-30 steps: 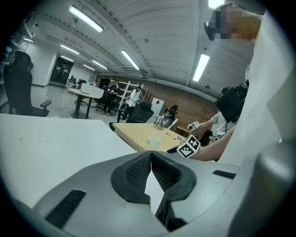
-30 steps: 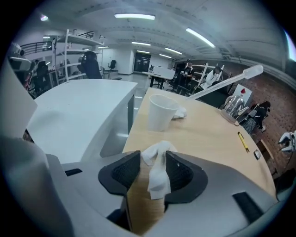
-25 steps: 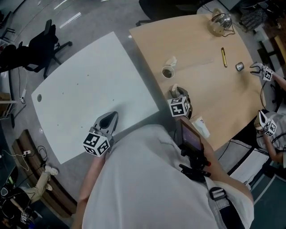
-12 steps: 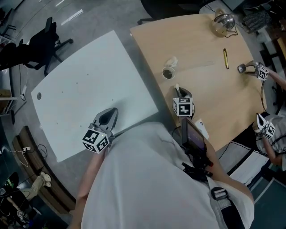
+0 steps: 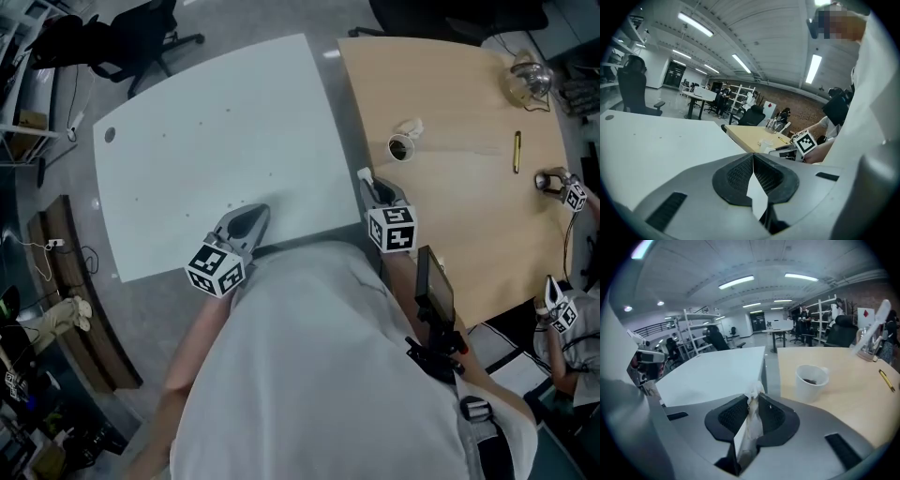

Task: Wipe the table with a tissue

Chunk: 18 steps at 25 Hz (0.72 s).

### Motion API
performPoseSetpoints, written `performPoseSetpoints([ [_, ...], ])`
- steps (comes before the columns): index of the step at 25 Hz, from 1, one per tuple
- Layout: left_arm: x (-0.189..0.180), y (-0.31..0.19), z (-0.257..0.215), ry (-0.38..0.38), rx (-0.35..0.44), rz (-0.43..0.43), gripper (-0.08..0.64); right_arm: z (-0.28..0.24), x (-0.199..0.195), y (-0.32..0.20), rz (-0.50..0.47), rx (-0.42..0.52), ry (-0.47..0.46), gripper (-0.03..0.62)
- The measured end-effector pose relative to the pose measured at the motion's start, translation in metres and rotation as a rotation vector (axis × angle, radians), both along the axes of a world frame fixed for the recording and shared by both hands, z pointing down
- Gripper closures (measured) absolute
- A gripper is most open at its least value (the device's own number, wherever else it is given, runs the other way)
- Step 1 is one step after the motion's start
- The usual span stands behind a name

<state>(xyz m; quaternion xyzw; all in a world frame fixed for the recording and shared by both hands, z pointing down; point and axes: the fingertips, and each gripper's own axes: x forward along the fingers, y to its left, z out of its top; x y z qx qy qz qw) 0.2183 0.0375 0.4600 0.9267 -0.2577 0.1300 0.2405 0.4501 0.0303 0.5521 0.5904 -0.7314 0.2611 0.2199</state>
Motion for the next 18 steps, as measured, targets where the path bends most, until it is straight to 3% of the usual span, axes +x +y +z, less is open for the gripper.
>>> performPoseSetpoints([
  [10, -0.057, 0.012, -0.003, 0.006, -0.009, -0.168, 0.554, -0.01, -0.101, -0.036, -0.335, 0.05, 0.015, 0.523],
  [18, -0.088, 0.026, 0.001, 0.012, -0.026, -0.211, 0.554, -0.011, -0.146, -0.039, -0.441, 0.058, 0.037, 0.523],
])
